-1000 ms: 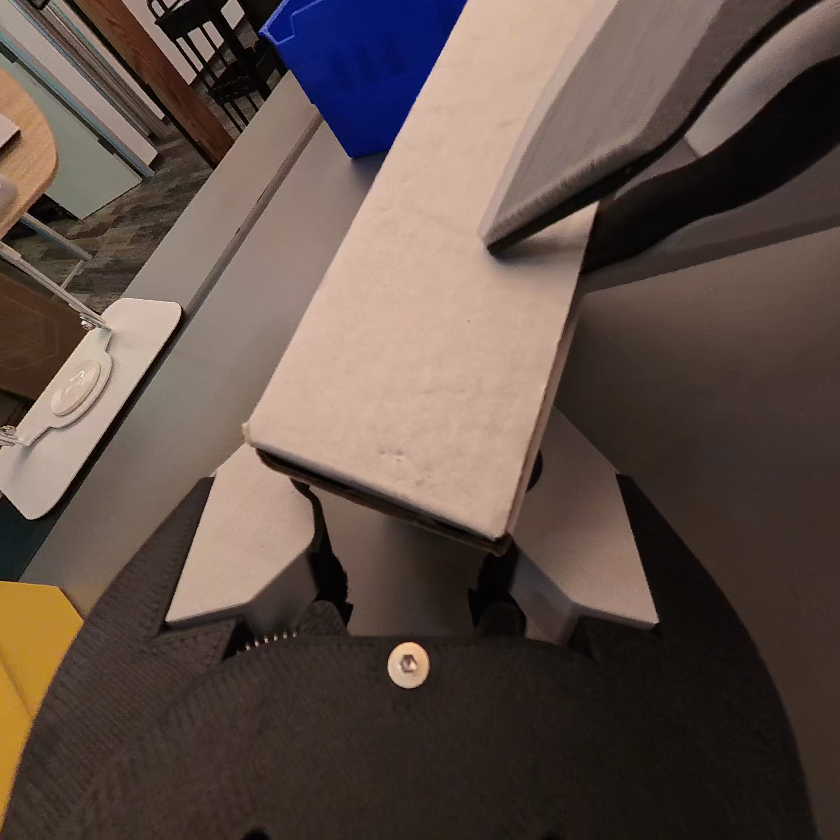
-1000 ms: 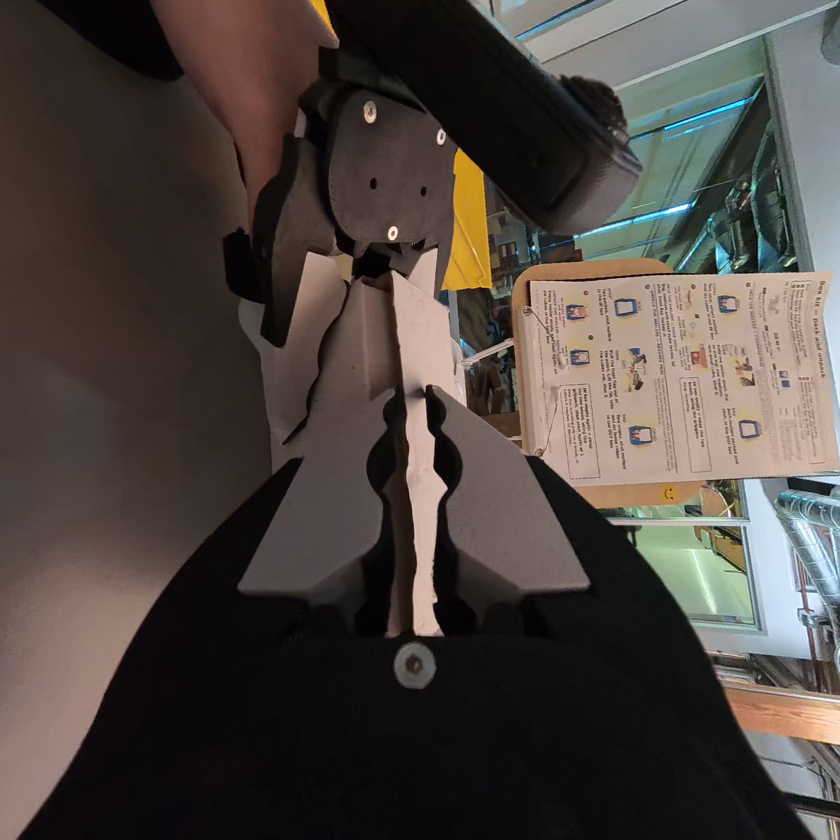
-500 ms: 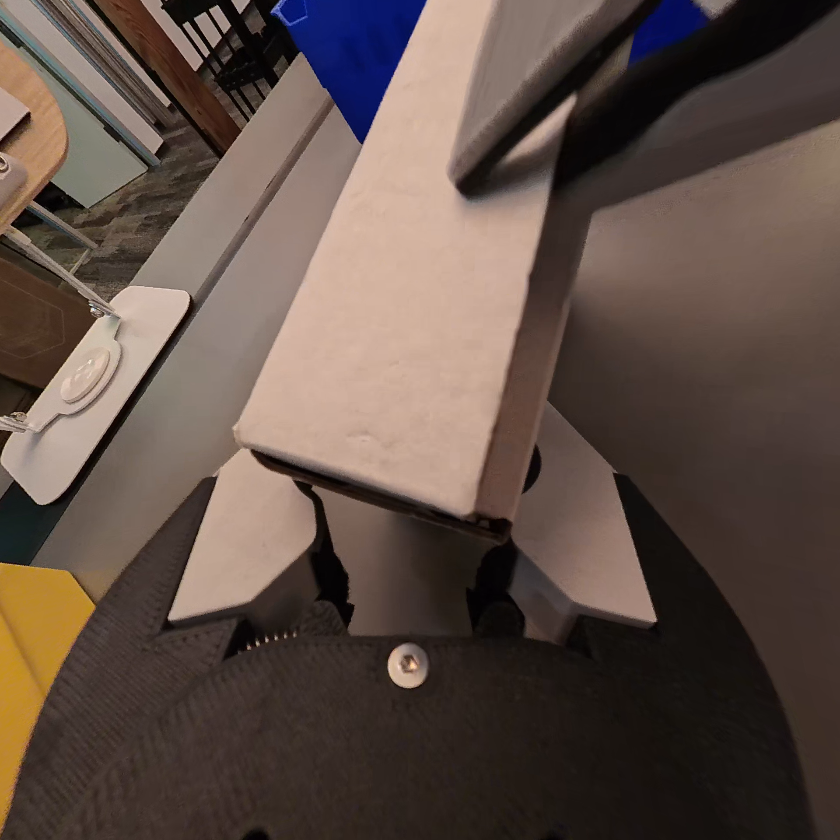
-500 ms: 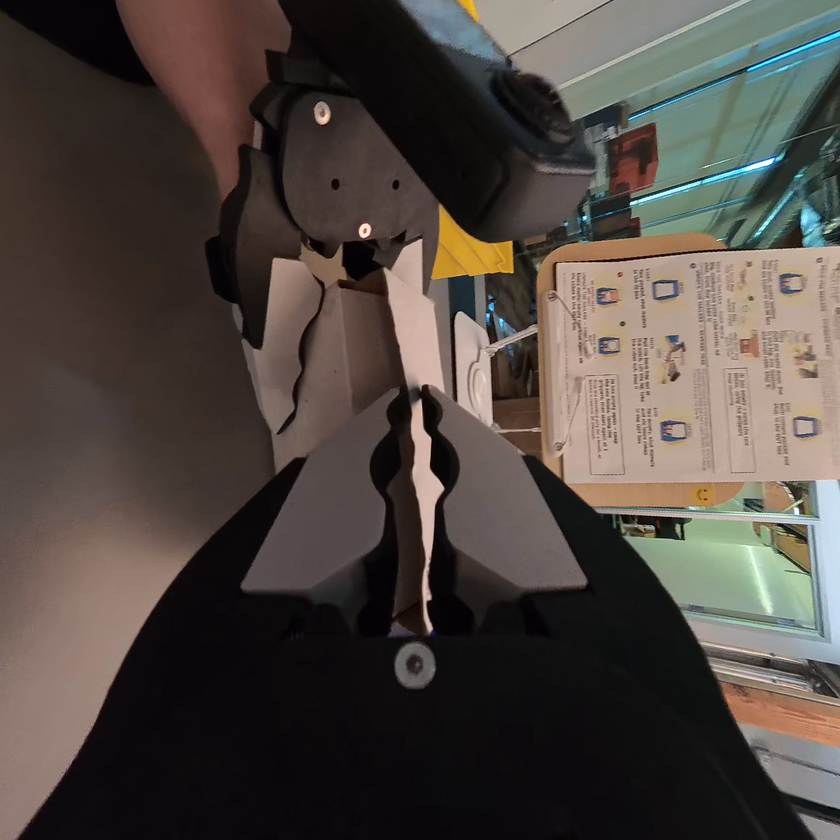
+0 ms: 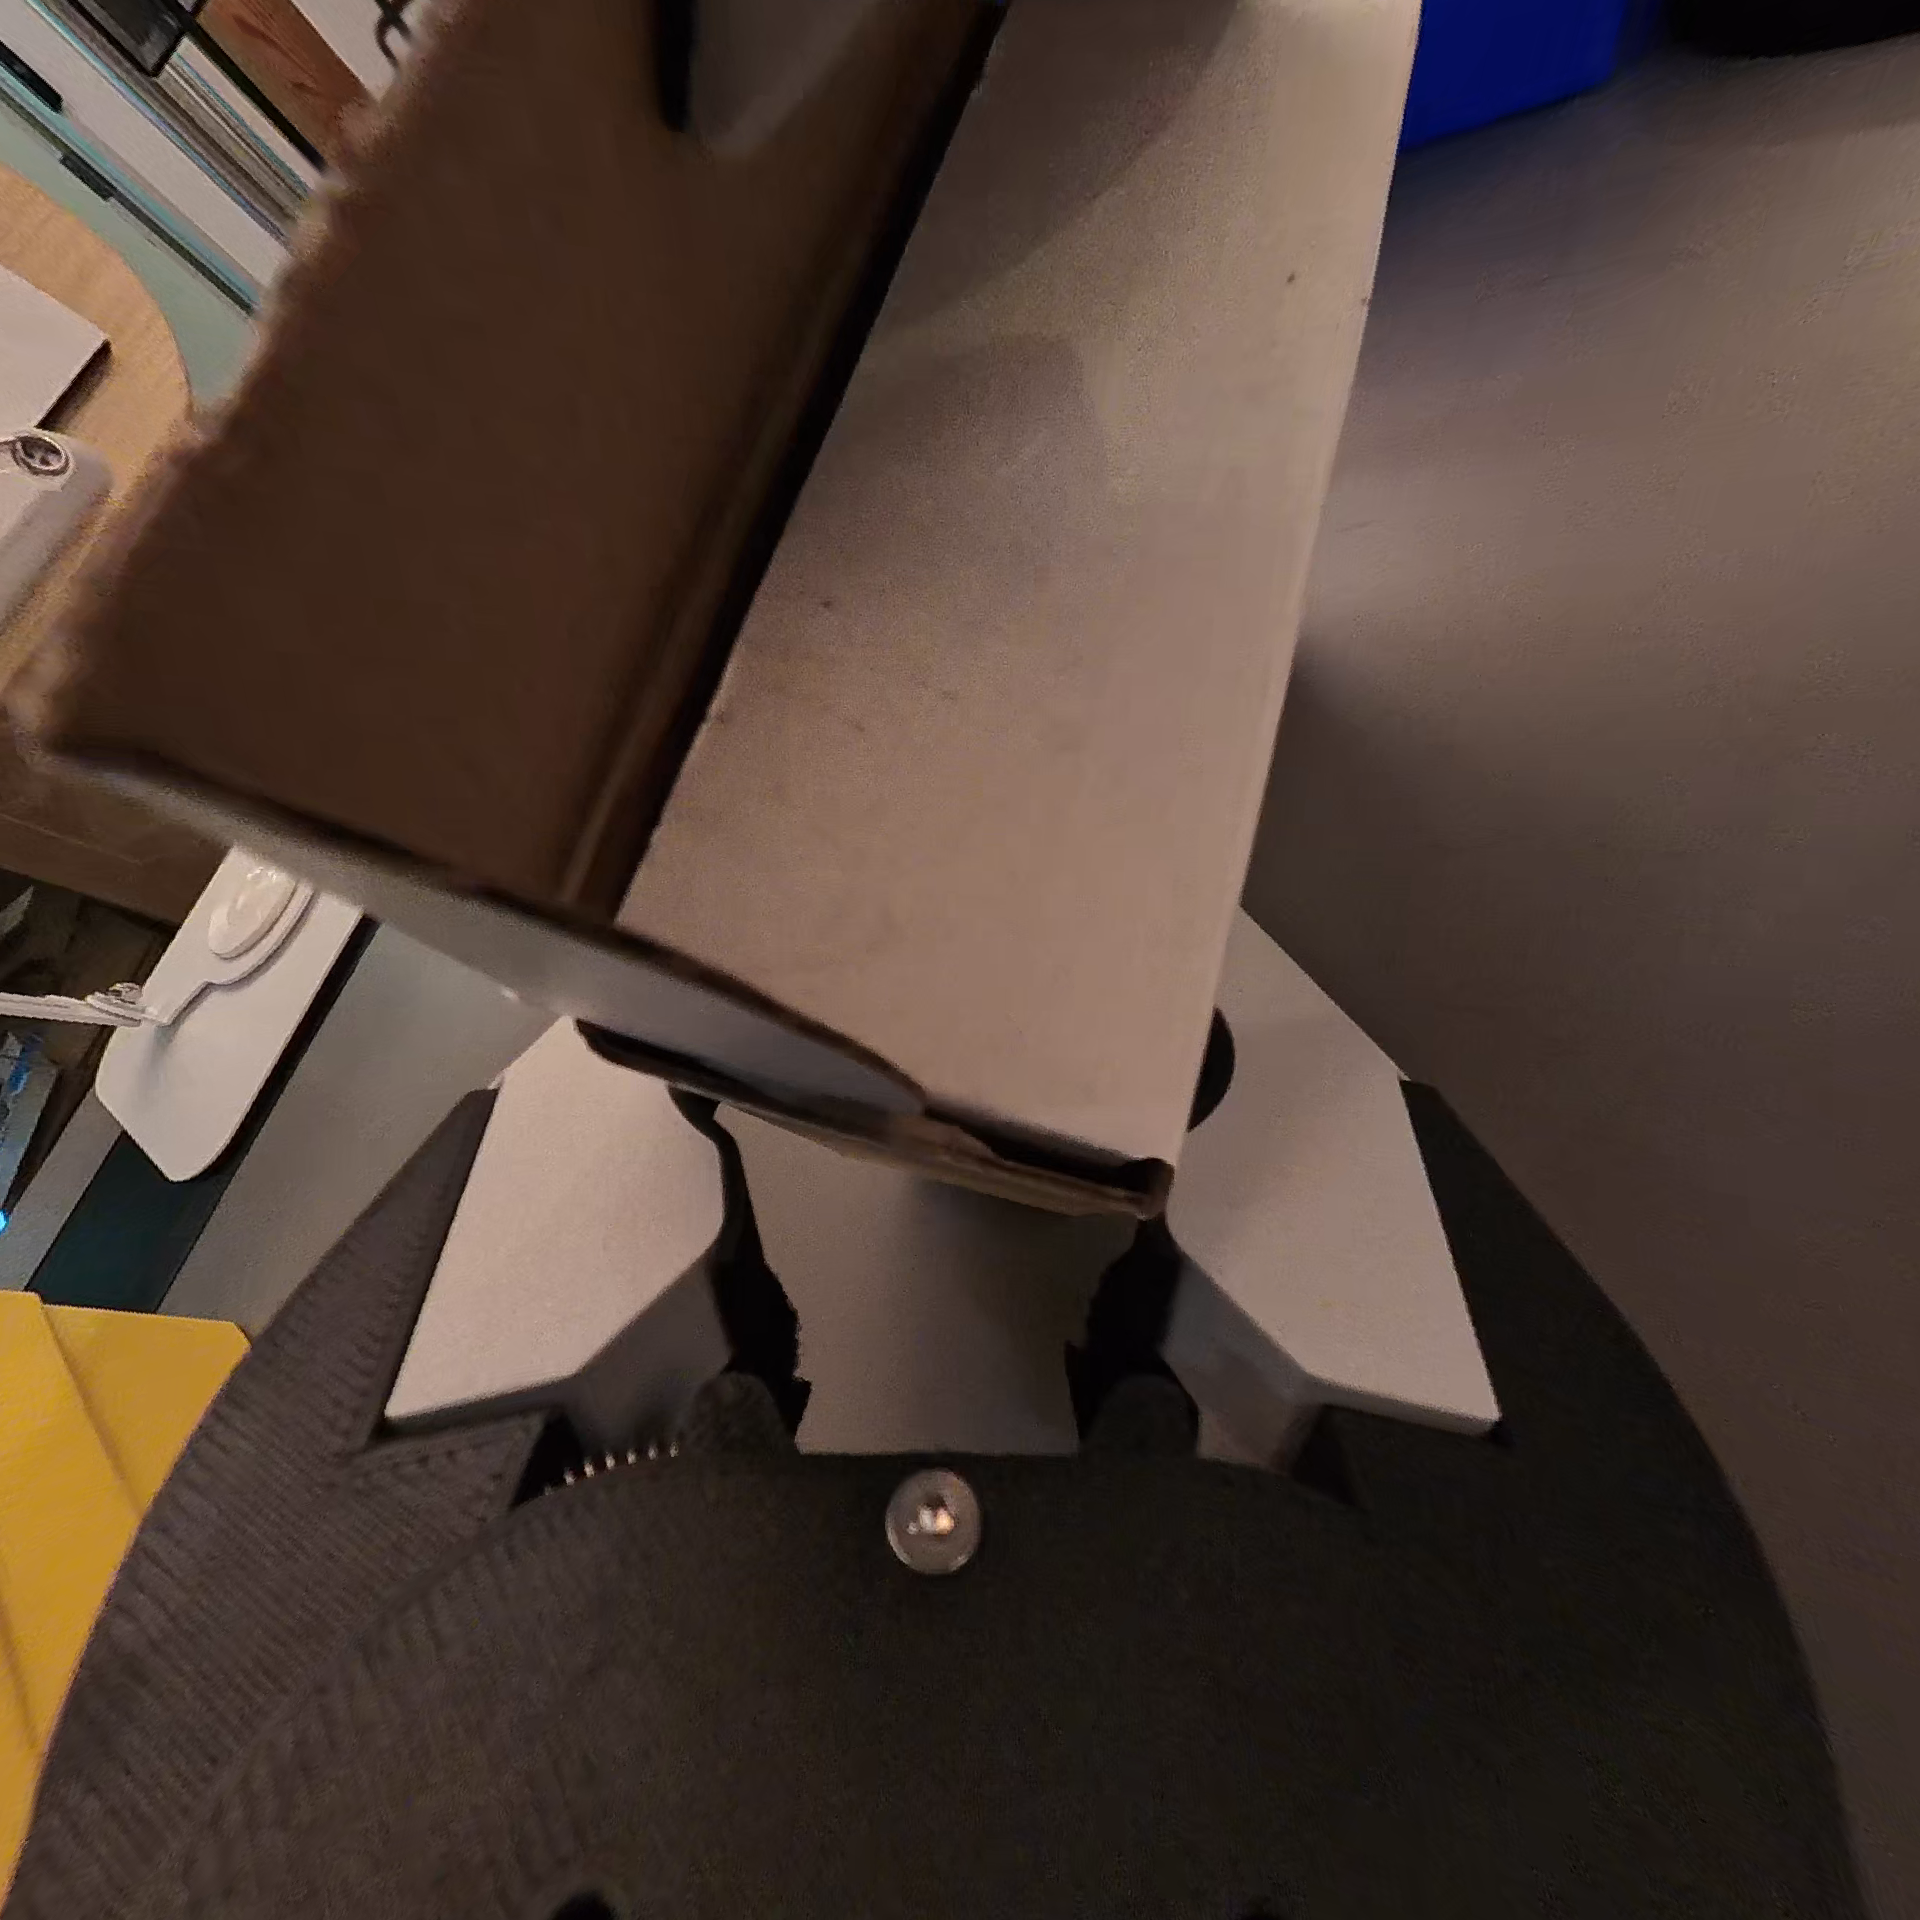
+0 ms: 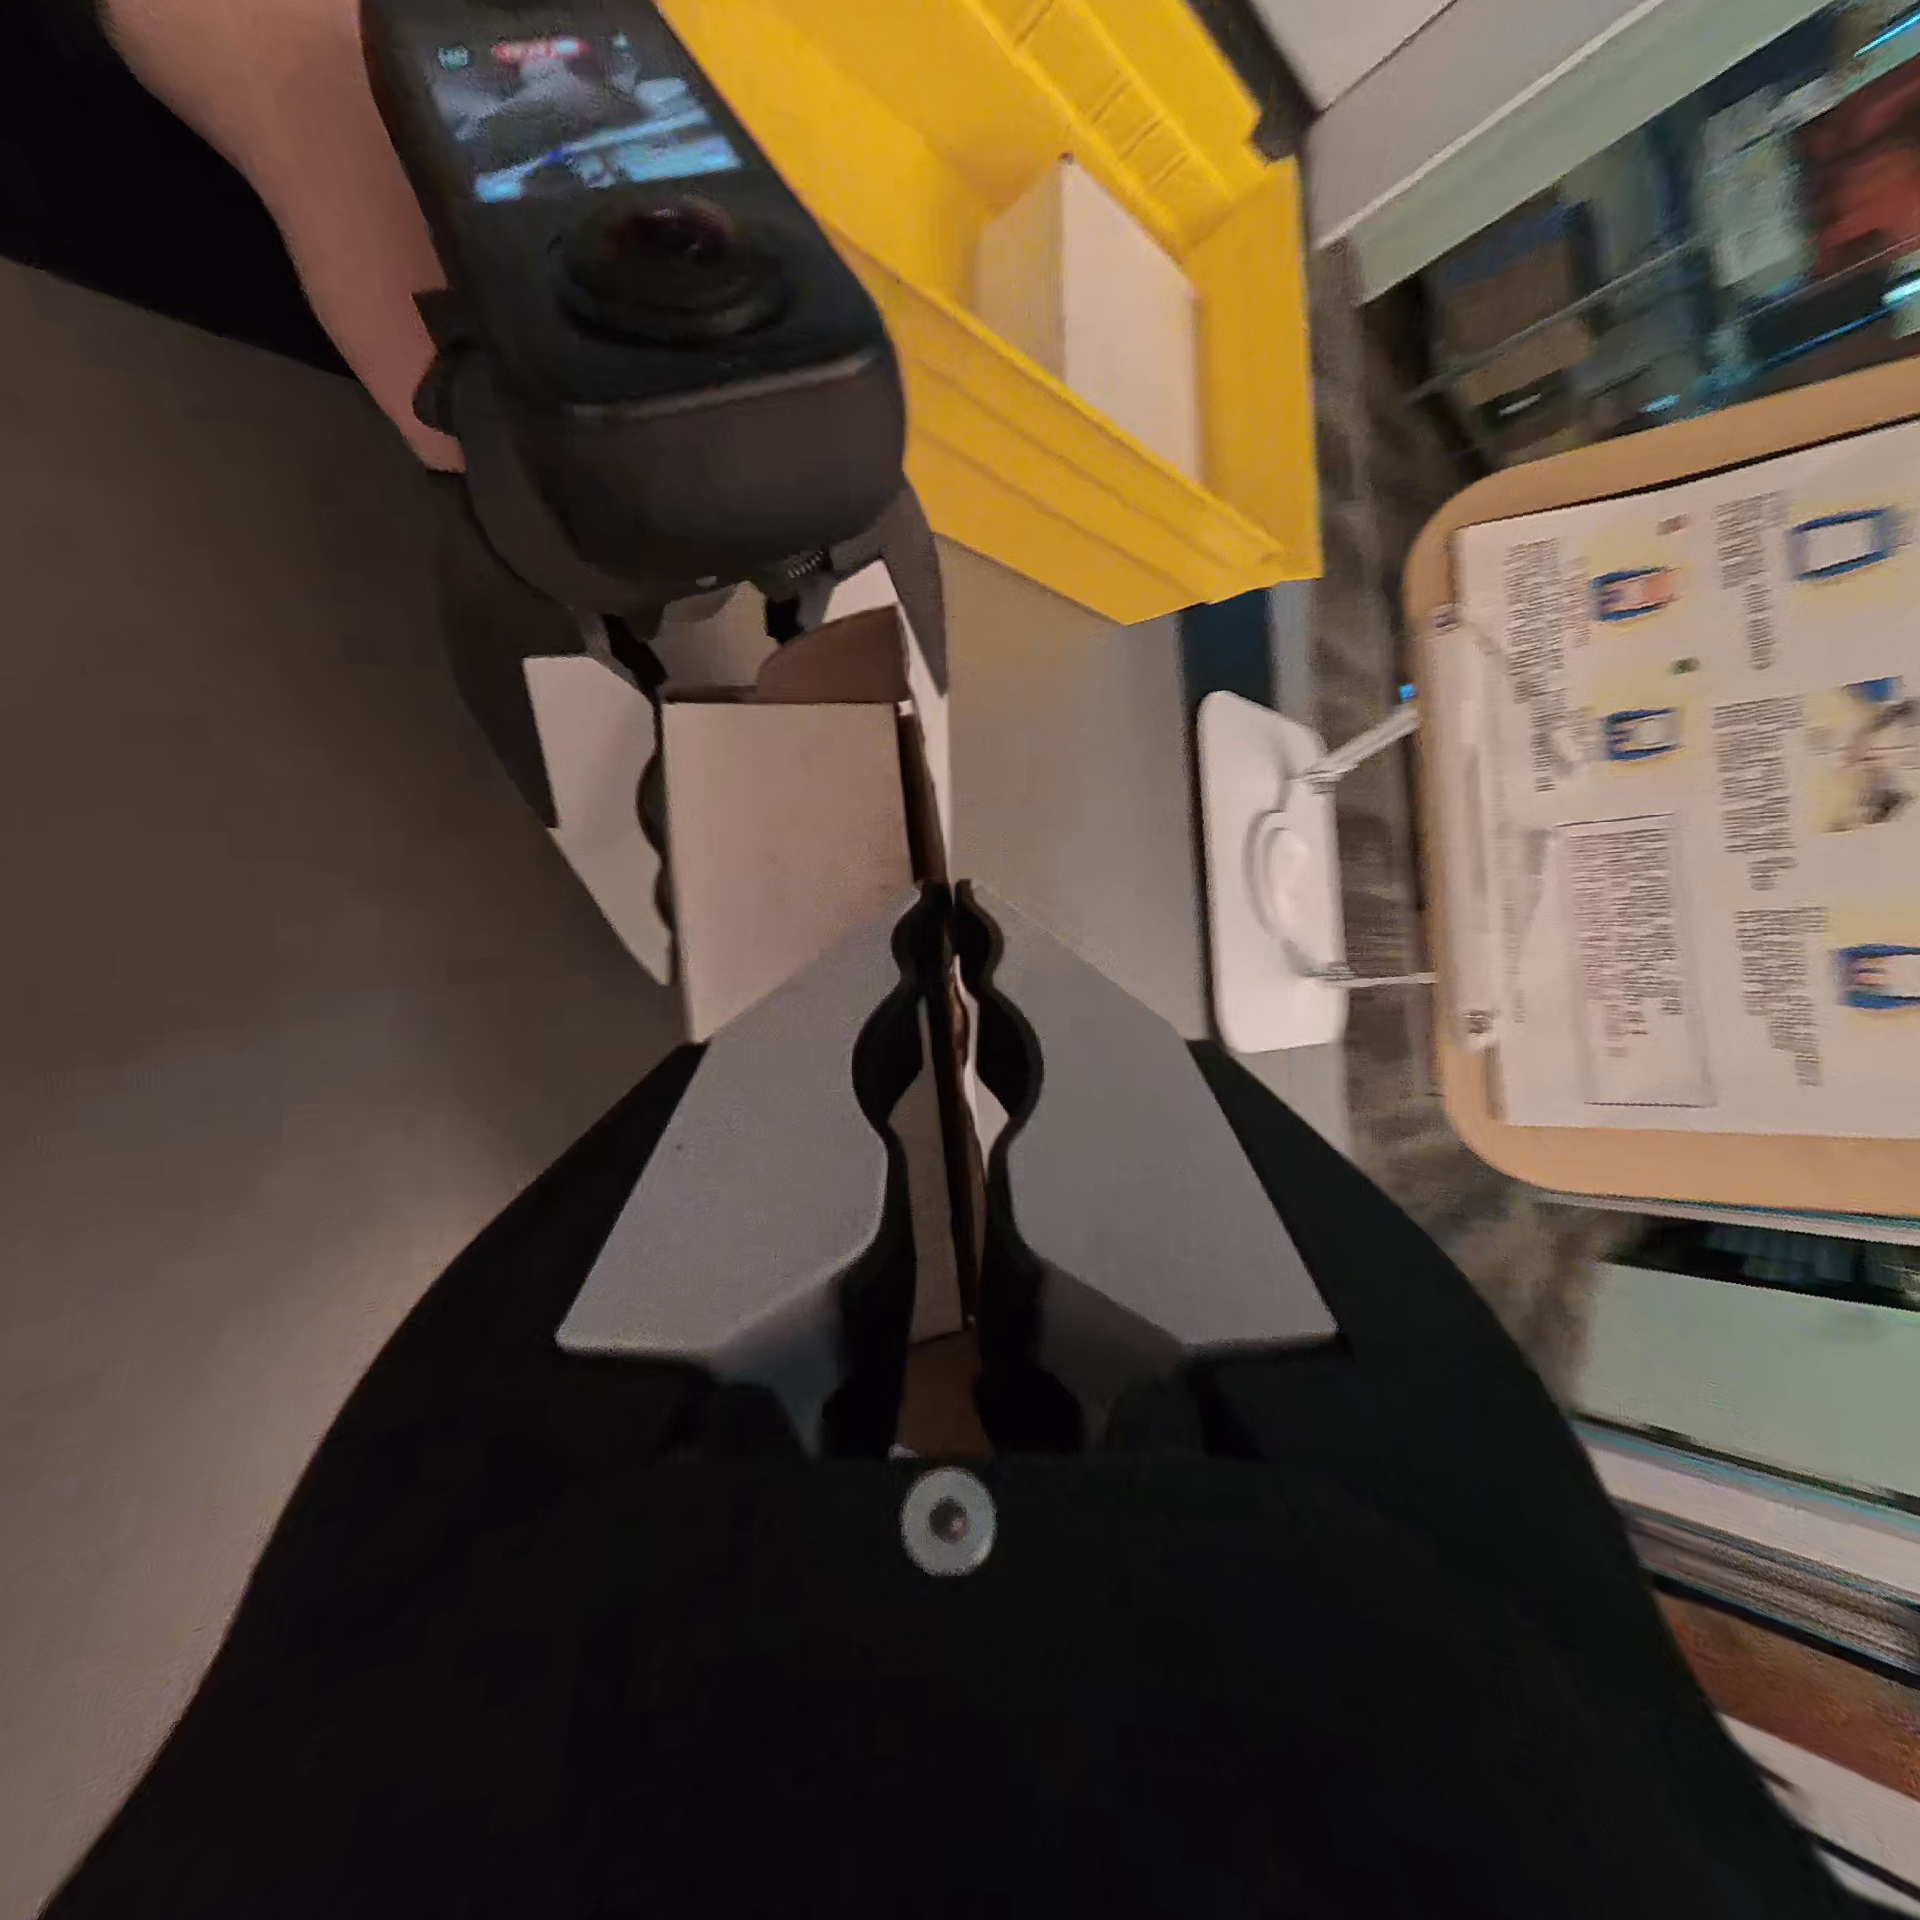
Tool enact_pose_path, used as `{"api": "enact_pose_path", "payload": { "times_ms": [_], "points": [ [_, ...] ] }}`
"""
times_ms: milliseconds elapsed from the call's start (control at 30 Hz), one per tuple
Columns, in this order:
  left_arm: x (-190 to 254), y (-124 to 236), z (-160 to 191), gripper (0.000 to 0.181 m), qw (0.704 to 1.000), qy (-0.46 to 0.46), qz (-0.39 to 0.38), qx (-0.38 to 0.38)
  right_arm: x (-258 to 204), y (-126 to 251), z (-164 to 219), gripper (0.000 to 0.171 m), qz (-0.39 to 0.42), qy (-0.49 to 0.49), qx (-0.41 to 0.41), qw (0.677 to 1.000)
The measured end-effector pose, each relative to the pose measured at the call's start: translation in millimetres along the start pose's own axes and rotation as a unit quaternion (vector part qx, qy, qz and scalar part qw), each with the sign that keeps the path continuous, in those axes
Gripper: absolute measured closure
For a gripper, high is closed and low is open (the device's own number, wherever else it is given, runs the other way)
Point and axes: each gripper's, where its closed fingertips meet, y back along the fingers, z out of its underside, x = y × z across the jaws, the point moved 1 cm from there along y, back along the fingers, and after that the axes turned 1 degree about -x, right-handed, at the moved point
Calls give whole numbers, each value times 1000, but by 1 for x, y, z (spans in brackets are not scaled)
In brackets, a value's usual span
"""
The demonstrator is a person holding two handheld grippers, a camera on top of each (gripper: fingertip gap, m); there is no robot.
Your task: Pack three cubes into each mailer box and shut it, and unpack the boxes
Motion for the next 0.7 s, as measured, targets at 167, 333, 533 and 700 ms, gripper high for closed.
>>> {"api": "enact_pose_path", "payload": {
  "times_ms": [167,333,533,700],
  "points": [
    [2,1,0,96,999,-32,-14,-3,18,-2,1,166,-69,-44,-14,997],
    [2,1,0,96,999,-49,-18,-2,23,-6,3,163,-111,-62,-24,992],
    [3,2,2,96,991,-127,-46,-9,21,-9,9,159,-152,-99,-18,983],
    [1,2,5,96,981,-179,-72,-23,9,-3,11,147,-192,-123,-11,973]
  ]
}}
